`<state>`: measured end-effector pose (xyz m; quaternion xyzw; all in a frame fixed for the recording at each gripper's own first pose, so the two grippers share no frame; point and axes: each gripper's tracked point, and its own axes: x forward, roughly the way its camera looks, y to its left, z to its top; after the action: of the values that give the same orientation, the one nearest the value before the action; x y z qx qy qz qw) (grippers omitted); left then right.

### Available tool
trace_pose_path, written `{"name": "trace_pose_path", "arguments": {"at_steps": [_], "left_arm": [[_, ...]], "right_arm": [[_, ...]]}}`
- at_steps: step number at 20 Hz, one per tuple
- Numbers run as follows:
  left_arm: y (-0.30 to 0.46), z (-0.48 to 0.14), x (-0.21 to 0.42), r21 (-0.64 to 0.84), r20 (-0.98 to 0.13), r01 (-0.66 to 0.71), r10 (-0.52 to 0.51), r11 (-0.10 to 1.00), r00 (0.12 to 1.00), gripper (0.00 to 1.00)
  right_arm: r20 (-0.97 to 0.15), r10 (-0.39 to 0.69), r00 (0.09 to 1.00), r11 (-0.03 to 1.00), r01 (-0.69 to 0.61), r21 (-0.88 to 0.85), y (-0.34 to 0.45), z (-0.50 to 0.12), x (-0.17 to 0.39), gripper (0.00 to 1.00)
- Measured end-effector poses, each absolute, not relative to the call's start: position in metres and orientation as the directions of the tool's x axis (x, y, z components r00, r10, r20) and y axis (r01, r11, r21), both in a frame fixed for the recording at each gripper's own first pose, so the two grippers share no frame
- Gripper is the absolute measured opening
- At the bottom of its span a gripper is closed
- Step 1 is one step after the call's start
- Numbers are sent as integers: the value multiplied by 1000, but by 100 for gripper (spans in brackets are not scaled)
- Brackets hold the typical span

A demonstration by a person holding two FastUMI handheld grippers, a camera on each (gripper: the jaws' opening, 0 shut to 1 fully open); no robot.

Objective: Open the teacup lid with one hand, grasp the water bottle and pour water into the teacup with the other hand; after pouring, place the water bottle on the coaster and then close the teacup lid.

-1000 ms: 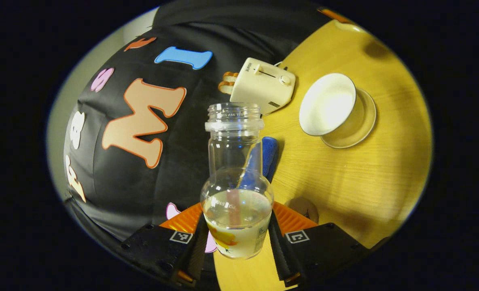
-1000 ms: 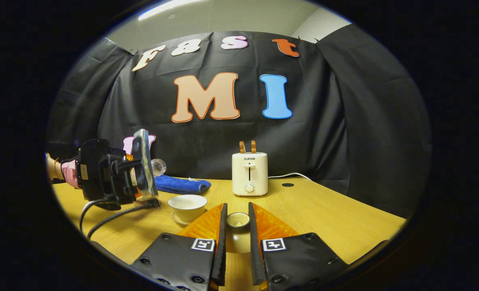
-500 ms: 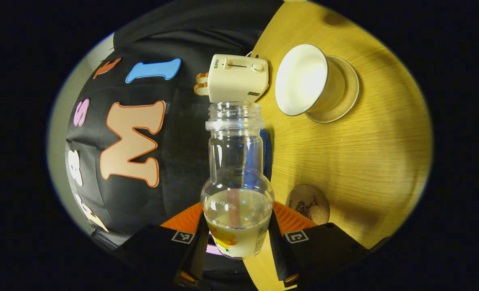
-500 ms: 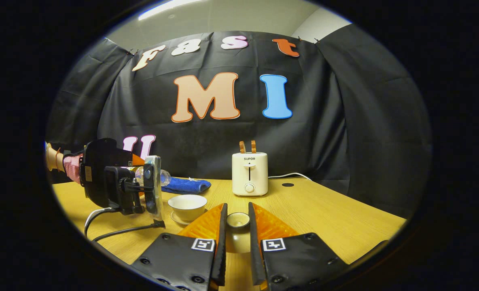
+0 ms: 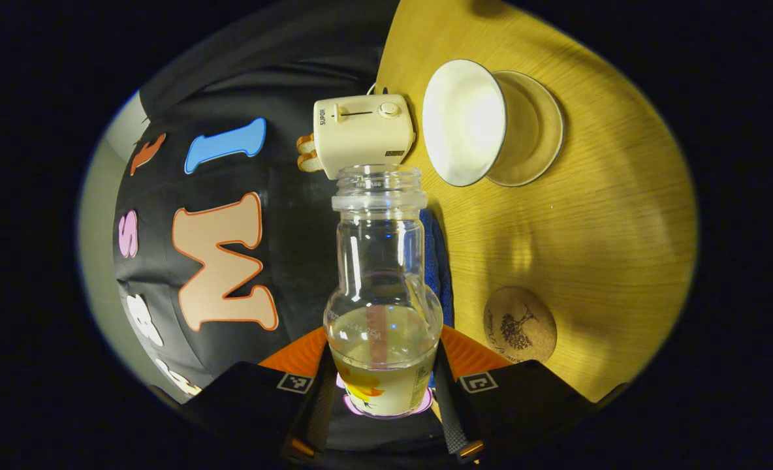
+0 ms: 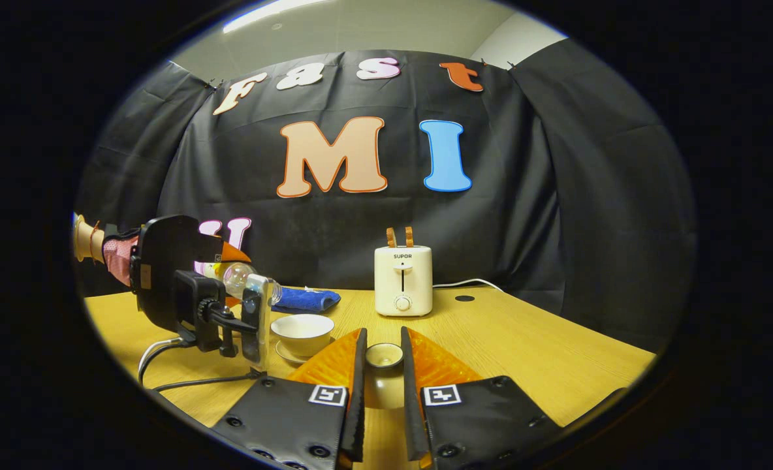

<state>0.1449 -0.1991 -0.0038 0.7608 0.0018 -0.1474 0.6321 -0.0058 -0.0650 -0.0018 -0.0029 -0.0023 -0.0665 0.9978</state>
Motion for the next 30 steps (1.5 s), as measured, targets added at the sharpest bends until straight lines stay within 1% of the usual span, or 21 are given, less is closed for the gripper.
{"name": "trace_pose_path", "arguments": {"at_steps": [2,8,11,13,15,16,20,21,22,24,26,28,30], "left_arm": [[-201,0,146,956,-215,168,-185,-240,959,66],[-204,5,145,940,-199,135,-185,-312,962,65],[-205,7,147,932,-196,125,-183,-341,963,65],[-205,8,146,925,-194,119,-180,-360,964,65],[-206,15,148,916,-188,106,-182,-387,965,65],[-207,18,148,911,-187,100,-183,-401,965,65],[-211,30,149,886,-176,69,-193,-459,965,65],[-213,33,149,881,-171,60,-199,-469,965,65],[-215,36,148,879,-168,53,-204,-474,964,65],[-221,40,148,874,-161,38,-215,-484,963,65],[-223,41,147,865,-159,30,-216,-501,963,65],[-223,40,148,856,-158,26,-214,-516,964,65],[-218,36,148,868,-169,47,-204,-495,964,65]], "right_arm": [[5,-133,991,991,133,-5,-65,-2,-6,30],[4,-132,991,991,132,-5,-65,-2,-6,30],[5,-132,991,991,132,-5,-65,-1,-6,27],[5,-132,991,991,132,-5,-65,-1,-6,27],[5,-132,991,991,132,-5,-65,-1,-7,30],[5,-132,991,991,132,-6,-65,-1,-7,27],[4,-132,991,991,132,-5,-65,-1,-6,30],[4,-129,992,992,129,-5,-64,-1,-6,30],[3,-128,992,992,128,-6,-64,-2,-7,27],[4,-128,992,992,128,-5,-64,-1,-7,27],[4,-128,992,992,128,-5,-64,-1,-6,29],[4,-128,992,992,128,-5,-64,-1,-6,29],[3,-128,992,992,128,-5,-63,-1,-7,30]]}}
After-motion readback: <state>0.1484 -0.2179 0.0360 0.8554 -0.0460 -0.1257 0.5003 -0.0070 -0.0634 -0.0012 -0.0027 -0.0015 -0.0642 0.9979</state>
